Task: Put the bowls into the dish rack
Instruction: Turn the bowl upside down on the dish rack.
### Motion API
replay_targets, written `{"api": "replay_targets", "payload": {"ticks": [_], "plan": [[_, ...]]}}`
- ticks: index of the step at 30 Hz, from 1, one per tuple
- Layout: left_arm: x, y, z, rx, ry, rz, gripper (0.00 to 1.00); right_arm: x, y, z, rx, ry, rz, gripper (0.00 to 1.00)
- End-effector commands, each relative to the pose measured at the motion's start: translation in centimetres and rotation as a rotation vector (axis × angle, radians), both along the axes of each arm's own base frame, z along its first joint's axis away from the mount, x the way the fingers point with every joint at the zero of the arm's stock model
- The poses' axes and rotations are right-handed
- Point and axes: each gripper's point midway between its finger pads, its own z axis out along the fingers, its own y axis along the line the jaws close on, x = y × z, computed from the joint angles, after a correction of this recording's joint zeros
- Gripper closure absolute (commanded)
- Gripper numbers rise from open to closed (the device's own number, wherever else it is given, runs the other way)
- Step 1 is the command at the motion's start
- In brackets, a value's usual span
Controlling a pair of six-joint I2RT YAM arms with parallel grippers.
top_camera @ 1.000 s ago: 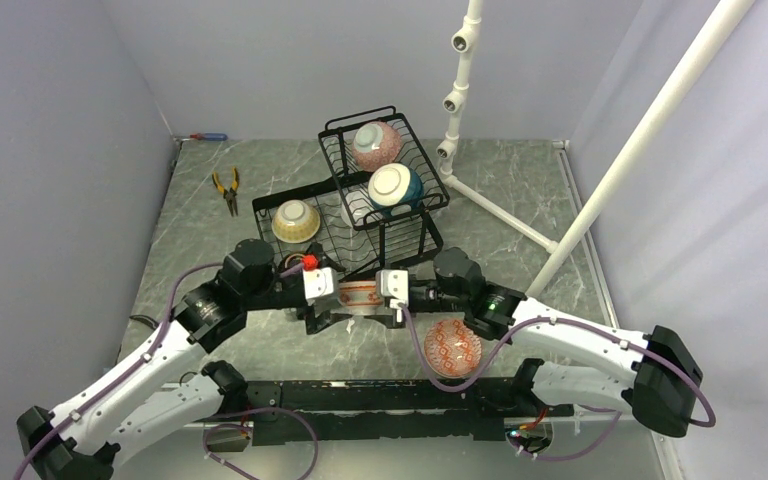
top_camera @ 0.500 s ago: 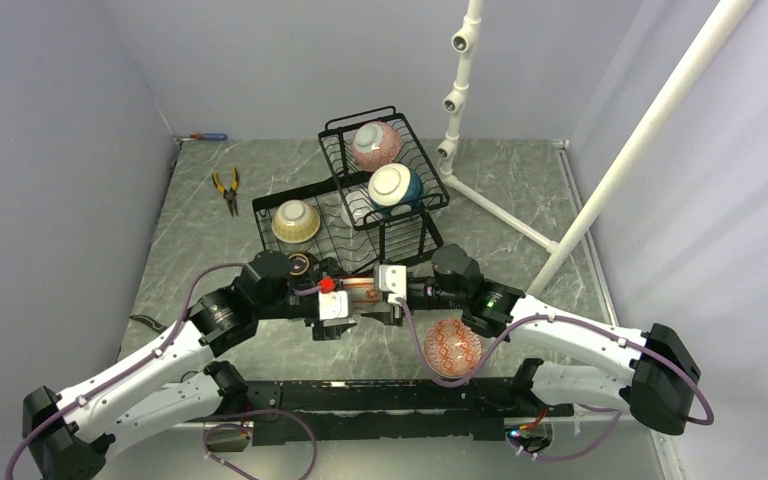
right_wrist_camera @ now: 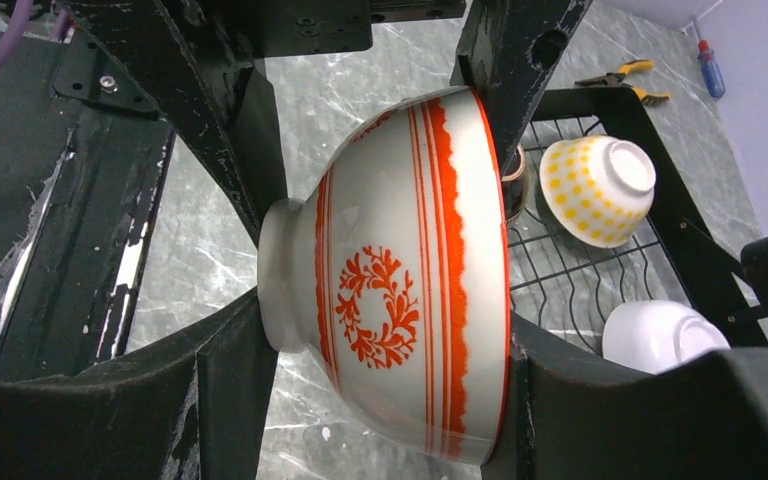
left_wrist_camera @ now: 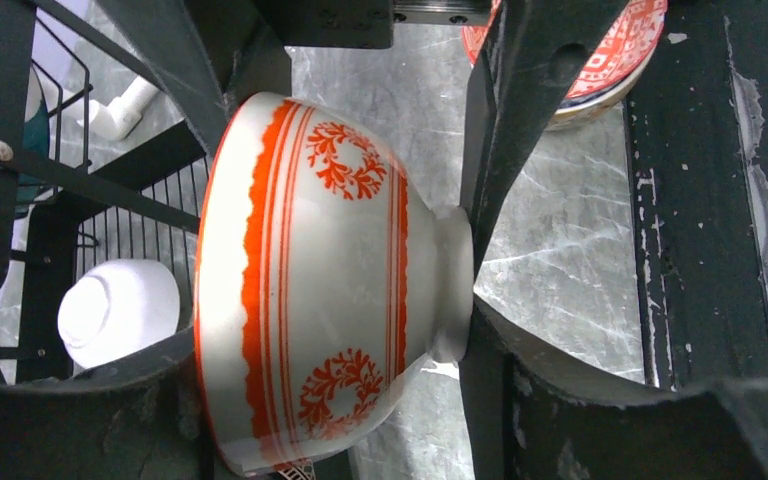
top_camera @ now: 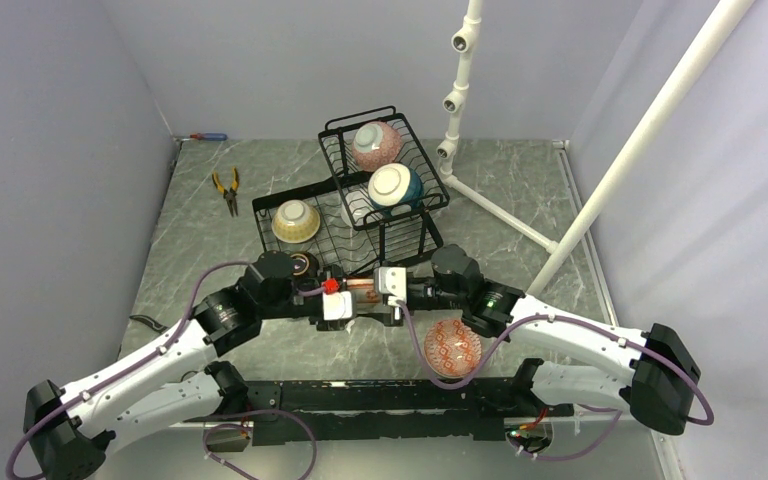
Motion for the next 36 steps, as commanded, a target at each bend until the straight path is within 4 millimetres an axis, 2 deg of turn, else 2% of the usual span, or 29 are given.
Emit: {"api": "replay_targets", "payload": {"ticks": [1,2,3,5,8,11,13,14,16,27,36], "plan": [[0.4,-0.3,1.1,-0.006,-0.021,0.006,0.88,0.3,0.7,4.1,0.101,-0.066,0.009,1.0],[0.6,-0.1,0.6,0.018,0.005,0.025,0.96,0.3,0.6,4.0,0.101,-0.066,0.003,1.0],[0.8,0.0,0.5,0.028,0.025,0.049,0.97,0.4,0.5,3.9,0.101,-0.065,-0.003,1.0],[1.4,0.2,0.1,0.044,0.075,0.107,0.97,0.5,0.4,3.8,0.104,-0.063,-0.015,0.97],[1.7,0.2,-0.5,0.053,0.123,0.147,0.97,0.6,0.4,3.6,0.103,-0.058,-0.024,0.85],[1.7,0.1,-0.8,0.038,0.143,0.16,0.97,0.8,0.3,3.5,0.096,-0.057,-0.029,0.53],[1.6,0.1,-0.8,0.031,0.149,0.156,0.97,0.9,0.3,3.4,0.088,-0.068,-0.032,0.24],[1.5,0.1,-0.9,0.028,0.159,0.158,0.97,1.0,0.2,3.4,0.086,-0.07,-0.041,0.14],[1.5,0.1,-1.1,0.029,0.173,0.17,0.97,1.2,0.1,3.5,0.088,-0.078,-0.056,0.02],[2.2,0.1,-2.2,-0.03,0.297,0.262,0.97,1.4,-0.5,3.9,0.096,-0.091,-0.086,0.0],[5.4,2.1,-1.1,-0.235,0.529,0.426,0.97,2.1,-1.0,4.3,0.073,-0.085,-0.133,0.0]]}}
